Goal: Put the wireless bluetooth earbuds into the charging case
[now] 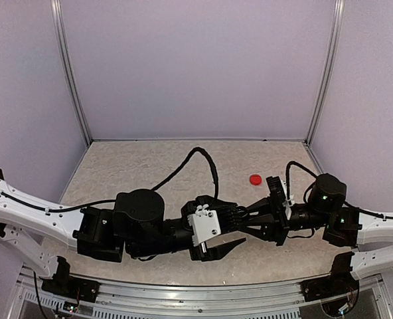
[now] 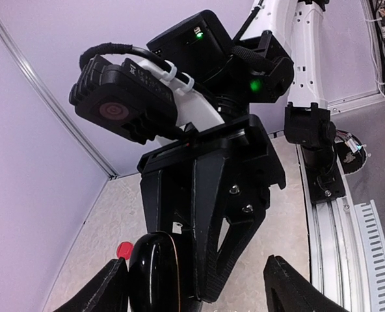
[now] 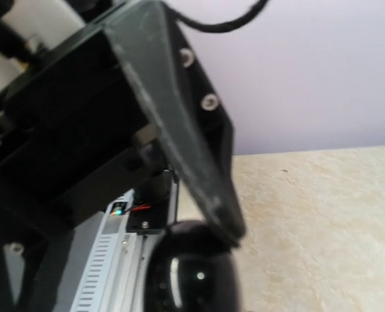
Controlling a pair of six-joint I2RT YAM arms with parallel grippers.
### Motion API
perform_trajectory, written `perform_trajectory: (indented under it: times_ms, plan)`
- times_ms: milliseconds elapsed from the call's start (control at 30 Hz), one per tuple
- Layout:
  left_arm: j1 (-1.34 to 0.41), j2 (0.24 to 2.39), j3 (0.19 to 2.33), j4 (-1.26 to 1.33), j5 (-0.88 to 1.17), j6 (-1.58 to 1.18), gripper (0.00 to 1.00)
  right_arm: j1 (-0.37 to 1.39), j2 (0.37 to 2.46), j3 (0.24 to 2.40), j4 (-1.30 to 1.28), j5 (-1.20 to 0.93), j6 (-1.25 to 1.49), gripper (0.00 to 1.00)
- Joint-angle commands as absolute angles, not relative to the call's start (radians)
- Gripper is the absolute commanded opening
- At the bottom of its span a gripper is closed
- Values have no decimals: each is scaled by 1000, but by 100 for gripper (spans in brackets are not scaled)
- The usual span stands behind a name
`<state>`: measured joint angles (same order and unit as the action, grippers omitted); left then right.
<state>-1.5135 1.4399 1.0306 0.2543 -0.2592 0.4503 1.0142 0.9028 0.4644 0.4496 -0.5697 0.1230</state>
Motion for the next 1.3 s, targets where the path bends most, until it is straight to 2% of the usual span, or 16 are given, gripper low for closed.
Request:
perform_trajectory:
  times_ms: [0,133,167,200,533,667,767,1100,1267]
  plan:
    - [-1501,1406,964,353,-289,401,73,988,877,478,438,-420,190,0]
    - [-1445,1375,937,404,-342,308,85,951,883,492,364,-347,241,0]
    - [-1435,1370,934,411,-372,285,94,936,886,497,345,-341,252,0]
    - [-1423,1367,932,413,-389,259,98,923,889,503,326,-336,265,0]
    - [-1335,1302,838,499,-403,93,99,607,985,483,277,-422,489,0]
    - [-1330,1280,799,541,-412,84,99,447,1109,477,252,-523,540,0]
    - [-1331,1279,773,571,-419,73,99,358,1226,464,337,-606,588,0]
    - [-1329,1232,667,663,-477,42,99,264,1538,607,328,-609,550,0]
    - [-1325,1224,646,692,-485,61,99,252,1649,658,338,-611,558,9]
